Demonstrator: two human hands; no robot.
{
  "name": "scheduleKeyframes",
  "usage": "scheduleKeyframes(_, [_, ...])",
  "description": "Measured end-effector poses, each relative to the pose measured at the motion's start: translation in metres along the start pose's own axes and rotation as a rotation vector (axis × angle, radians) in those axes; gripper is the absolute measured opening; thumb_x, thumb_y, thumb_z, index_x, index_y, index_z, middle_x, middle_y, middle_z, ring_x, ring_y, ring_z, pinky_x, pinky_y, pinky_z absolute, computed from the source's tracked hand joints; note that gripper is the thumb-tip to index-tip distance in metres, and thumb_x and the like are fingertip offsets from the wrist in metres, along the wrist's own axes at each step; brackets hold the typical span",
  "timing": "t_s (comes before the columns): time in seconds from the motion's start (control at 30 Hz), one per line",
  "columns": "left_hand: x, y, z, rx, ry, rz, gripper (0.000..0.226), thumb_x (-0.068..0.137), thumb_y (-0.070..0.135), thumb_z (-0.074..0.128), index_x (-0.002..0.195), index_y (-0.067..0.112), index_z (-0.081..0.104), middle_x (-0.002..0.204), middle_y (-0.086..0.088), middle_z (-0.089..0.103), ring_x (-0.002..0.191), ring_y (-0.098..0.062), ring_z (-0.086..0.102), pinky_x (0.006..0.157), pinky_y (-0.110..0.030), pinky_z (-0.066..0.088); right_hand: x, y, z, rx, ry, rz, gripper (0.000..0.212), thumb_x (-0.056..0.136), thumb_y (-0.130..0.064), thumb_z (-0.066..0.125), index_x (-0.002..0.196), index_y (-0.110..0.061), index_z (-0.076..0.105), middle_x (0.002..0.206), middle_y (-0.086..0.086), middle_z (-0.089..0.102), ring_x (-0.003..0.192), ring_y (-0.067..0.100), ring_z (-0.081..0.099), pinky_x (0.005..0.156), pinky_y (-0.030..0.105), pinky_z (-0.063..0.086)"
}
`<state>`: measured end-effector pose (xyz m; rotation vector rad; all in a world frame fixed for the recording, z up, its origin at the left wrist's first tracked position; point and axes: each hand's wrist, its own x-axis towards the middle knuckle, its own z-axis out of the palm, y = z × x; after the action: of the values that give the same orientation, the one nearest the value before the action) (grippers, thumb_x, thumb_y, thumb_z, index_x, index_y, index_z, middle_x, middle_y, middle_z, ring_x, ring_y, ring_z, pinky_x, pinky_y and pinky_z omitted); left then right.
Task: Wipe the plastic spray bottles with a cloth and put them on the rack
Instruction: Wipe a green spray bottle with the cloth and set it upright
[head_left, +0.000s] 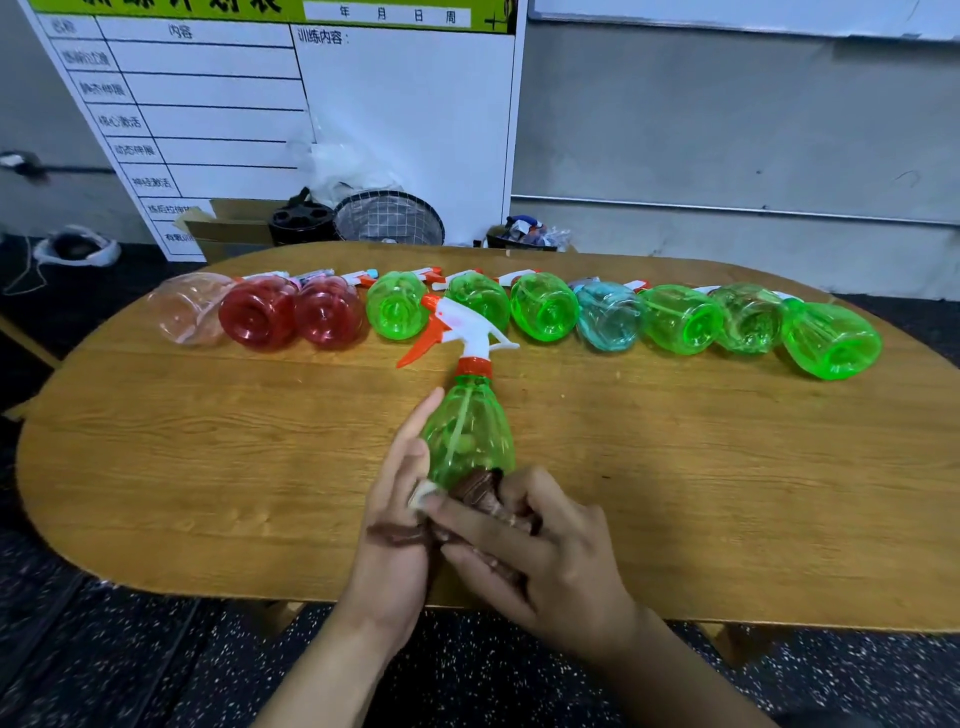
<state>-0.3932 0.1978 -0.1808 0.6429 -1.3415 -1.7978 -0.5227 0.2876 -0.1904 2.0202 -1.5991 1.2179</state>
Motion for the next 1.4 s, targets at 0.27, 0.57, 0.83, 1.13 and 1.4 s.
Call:
scheduleKeyframes(0.27, [-0.010,-0.005,0.014,0.182,-0.138,-0.028,0.029,0.110,0.038,0.044,0.124,0.036,0.069,0.118,0.019,0.077,0.114,-0.002,0.071,0.087,-0.019,0.058,0.011,0.027,-0.012,0.147,0.192,0.476,0.034,0.105,-0.040,0.051,0.132,-0.030,0.070,0.095,-0.004,0.048,0.083,0.004,0.052,0.074,0.013,0.041])
scheduleKeyframes(0.57, [-0.001,0.003,0.001,-0.038,0.027,-0.021,0.055,0.101,0.051,0.052,0.150,0.028,0.056,0.145,-0.011,0.066,0.137,-0.033,0.061,0.118,-0.059,0.043,-0.002,0.002,-0.001,-0.030,-0.028,-0.050,0.032,0.100,-0.039,0.071,0.131,-0.033,0.073,0.097,-0.002,0.041,0.075,0.007,0.049,0.057,0.023,0.049])
scheduleKeyframes(0.83, [-0.007,-0.008,0.017,0.093,-0.090,-0.050,0.038,0.105,0.041,0.045,0.134,0.035,0.070,0.135,-0.006,0.072,0.129,-0.029,0.066,0.105,-0.050,0.055,0.011,0.030,-0.018,0.122,0.193,0.430,0.036,0.107,-0.049,0.047,0.129,-0.032,0.071,0.095,-0.006,0.047,0.083,0.004,0.052,0.074,0.013,0.042])
scheduleKeyframes(1.13, [-0.014,-0.006,0.020,0.114,-0.159,-0.029,0.074,0.082,0.042,0.083,0.149,0.041,0.050,0.140,0.000,0.069,0.131,-0.021,0.065,0.106,-0.043,0.054,0.013,0.034,-0.016,0.308,0.246,0.556,0.035,0.105,-0.034,0.051,0.131,-0.024,0.071,0.088,0.003,0.050,0.080,0.006,0.050,0.074,0.016,0.041])
scheduleKeyframes(1.4, [-0.012,-0.012,0.019,0.024,-0.173,-0.100,0.054,0.092,0.055,0.063,0.145,0.051,0.056,0.154,0.009,0.058,0.143,-0.019,0.056,0.117,-0.059,0.044,0.017,0.032,-0.017,0.404,0.318,0.657,0.034,0.103,-0.038,0.052,0.130,-0.029,0.072,0.093,0.010,0.058,0.081,0.006,0.054,0.074,0.016,0.043])
